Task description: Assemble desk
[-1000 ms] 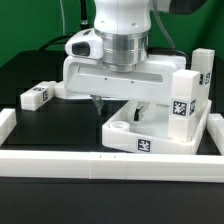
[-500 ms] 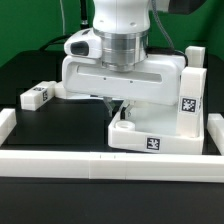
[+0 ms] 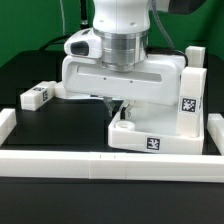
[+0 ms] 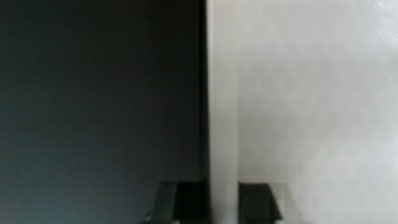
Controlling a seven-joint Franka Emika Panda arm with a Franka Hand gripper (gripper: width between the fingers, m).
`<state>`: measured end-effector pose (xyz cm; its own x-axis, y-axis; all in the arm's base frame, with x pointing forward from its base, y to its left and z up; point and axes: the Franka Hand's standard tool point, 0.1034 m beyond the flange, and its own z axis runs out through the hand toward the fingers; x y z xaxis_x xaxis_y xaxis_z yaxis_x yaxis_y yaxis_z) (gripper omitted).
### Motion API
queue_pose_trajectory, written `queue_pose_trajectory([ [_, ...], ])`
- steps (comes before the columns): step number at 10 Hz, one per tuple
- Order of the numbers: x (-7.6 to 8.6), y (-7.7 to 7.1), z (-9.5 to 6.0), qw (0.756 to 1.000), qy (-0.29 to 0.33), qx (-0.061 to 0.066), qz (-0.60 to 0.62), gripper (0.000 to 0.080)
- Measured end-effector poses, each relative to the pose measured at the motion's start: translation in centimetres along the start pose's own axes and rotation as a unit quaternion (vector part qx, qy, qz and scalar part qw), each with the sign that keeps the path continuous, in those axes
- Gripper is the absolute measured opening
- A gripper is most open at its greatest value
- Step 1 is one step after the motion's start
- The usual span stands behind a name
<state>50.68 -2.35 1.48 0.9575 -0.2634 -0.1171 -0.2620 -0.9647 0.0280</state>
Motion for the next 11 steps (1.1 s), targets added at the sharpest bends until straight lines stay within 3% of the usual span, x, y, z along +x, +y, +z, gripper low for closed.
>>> queue_pose_trajectory([
  [6,0.1,0.1,0.0,0.999,0.001,-0.001,-0.037,0.0062],
  [11,1.1,1.3,-0.1,0.968,0.004,-0.006,-0.252,0.0061],
])
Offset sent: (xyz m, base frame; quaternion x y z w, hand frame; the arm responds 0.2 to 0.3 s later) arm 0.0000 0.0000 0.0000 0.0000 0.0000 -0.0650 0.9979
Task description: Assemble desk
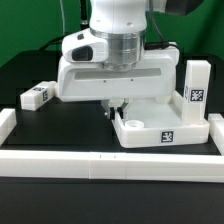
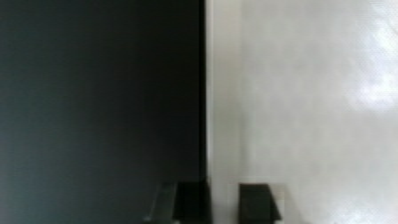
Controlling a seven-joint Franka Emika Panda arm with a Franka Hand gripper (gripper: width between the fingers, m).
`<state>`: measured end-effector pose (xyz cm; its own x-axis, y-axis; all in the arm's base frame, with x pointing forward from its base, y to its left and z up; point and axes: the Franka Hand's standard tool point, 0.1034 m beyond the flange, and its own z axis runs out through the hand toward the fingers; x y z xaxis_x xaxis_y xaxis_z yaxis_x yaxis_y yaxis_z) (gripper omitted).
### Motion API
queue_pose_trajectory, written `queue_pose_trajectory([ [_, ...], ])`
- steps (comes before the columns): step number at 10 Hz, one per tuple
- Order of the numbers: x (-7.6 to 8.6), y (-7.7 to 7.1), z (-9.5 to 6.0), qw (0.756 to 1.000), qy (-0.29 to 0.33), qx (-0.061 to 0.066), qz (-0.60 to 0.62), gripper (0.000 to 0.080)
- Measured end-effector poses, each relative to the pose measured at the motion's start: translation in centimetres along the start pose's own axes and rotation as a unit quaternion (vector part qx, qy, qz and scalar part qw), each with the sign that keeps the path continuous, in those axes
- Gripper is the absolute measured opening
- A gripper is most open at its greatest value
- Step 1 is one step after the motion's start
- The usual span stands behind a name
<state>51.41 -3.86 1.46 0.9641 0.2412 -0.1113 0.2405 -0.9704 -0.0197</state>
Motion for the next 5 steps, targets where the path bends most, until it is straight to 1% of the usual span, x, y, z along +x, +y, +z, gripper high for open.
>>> queue_pose_trajectory([
  [1,0.4,1.0,-0.1,0.998,0.002,-0.004,-0.058,0.0061],
  [2,0.7,1.6,-0.2,0.996,0.004,-0.007,-0.092,0.0061],
  [3,0.8,1.7,-0.3,0.992,0.003,-0.012,-0.123,0.0060],
  [5,0.5,2.0,-0.1,0.983,-0.003,-0.015,-0.182,0.0060],
])
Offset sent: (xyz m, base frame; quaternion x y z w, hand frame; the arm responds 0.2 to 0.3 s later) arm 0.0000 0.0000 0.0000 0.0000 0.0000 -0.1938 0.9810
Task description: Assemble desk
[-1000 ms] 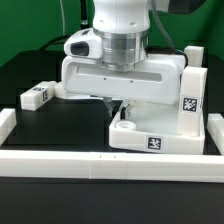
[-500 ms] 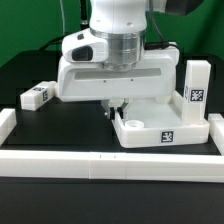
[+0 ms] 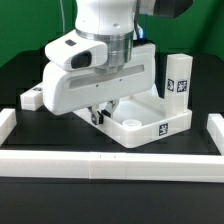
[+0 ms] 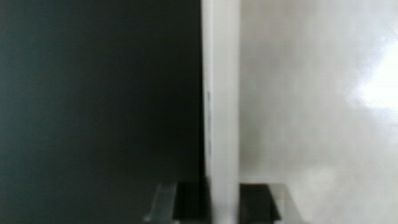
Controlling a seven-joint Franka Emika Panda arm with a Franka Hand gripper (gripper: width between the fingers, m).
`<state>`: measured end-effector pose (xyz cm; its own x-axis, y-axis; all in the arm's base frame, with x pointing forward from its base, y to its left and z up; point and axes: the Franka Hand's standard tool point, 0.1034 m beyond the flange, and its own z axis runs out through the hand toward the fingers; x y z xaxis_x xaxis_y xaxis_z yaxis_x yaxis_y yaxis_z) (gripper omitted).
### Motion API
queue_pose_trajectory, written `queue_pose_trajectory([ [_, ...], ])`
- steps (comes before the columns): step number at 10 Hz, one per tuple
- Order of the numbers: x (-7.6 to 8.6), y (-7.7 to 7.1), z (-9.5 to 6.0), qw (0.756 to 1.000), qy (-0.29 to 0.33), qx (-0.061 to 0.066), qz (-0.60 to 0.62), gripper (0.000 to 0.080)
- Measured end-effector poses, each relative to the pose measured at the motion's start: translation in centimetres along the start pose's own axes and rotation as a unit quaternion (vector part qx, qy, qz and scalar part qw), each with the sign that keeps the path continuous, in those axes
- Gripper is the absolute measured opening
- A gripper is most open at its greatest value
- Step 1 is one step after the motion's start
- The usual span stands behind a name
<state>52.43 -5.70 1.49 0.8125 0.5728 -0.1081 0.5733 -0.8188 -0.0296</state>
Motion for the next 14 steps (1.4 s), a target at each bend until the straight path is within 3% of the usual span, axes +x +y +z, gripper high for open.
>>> queue_pose_trajectory([
  [3,0.0,0.5,0.0,0.993,-0.010,-0.010,-0.115,0.0060],
  [5,2.9,0.3,-0.3,0.964,-0.006,-0.029,-0.263,0.0060],
  [7,5.3,-0.6,-0.6,0.940,-0.008,-0.039,-0.339,0.0060],
  [10,4.7,0.2,-0.6,0.915,-0.019,-0.043,-0.400,0.0060],
  [12,4.8,0.0,-0.6,0.917,-0.019,-0.044,-0.395,0.0060],
  [14,7.5,-1.7,-0.8,0.912,-0.009,-0.049,-0.406,0.0060],
])
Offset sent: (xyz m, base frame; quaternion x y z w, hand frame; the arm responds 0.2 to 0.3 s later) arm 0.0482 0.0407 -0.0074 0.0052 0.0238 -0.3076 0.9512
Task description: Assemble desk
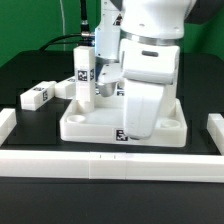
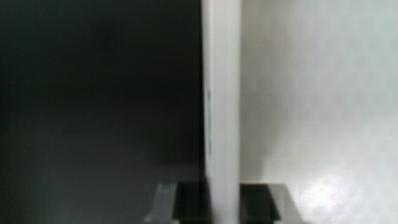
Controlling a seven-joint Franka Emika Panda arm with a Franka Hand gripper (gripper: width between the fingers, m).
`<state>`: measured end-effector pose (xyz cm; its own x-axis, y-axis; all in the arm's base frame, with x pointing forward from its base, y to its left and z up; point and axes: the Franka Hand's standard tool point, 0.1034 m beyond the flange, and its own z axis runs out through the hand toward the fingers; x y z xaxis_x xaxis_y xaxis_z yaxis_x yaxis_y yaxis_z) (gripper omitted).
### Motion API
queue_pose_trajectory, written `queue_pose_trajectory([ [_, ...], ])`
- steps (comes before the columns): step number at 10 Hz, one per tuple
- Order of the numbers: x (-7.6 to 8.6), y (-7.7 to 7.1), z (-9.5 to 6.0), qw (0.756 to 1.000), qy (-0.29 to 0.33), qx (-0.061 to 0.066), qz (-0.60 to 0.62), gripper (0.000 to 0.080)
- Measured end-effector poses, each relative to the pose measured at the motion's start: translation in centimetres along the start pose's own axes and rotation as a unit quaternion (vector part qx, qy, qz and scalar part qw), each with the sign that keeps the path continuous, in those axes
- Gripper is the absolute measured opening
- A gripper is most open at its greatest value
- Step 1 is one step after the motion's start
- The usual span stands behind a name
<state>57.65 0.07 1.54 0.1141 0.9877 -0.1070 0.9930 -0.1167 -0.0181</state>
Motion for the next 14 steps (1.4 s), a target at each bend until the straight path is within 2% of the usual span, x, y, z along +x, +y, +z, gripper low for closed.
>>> queue_pose_trajectory([
  [1,0.8,0.5,-0.1,1.000,0.002,-0.005,-0.008,0.0060],
  [3,2.8,1.9,-0.4,1.000,0.002,-0.002,-0.024,0.0060],
  [4,3.7,2.5,-0.6,1.000,0.006,-0.007,-0.020,0.0060],
  [6,4.3,3.3,-0.6,1.000,0.004,-0.001,-0.012,0.0060],
  [8,4.4,4.4,-0.6,1.000,0.003,-0.001,-0.007,0.0060],
  [10,4.7,4.8,-0.9,1.000,0.000,0.005,0.001,0.0060],
  [12,4.7,5.4,-1.4,1.000,-0.004,0.001,0.006,0.0060],
  [13,4.6,5.2,-1.7,1.000,-0.005,0.004,0.008,0.0168],
  [14,4.2,4.7,-1.8,1.000,-0.010,0.017,0.009,0.0304],
])
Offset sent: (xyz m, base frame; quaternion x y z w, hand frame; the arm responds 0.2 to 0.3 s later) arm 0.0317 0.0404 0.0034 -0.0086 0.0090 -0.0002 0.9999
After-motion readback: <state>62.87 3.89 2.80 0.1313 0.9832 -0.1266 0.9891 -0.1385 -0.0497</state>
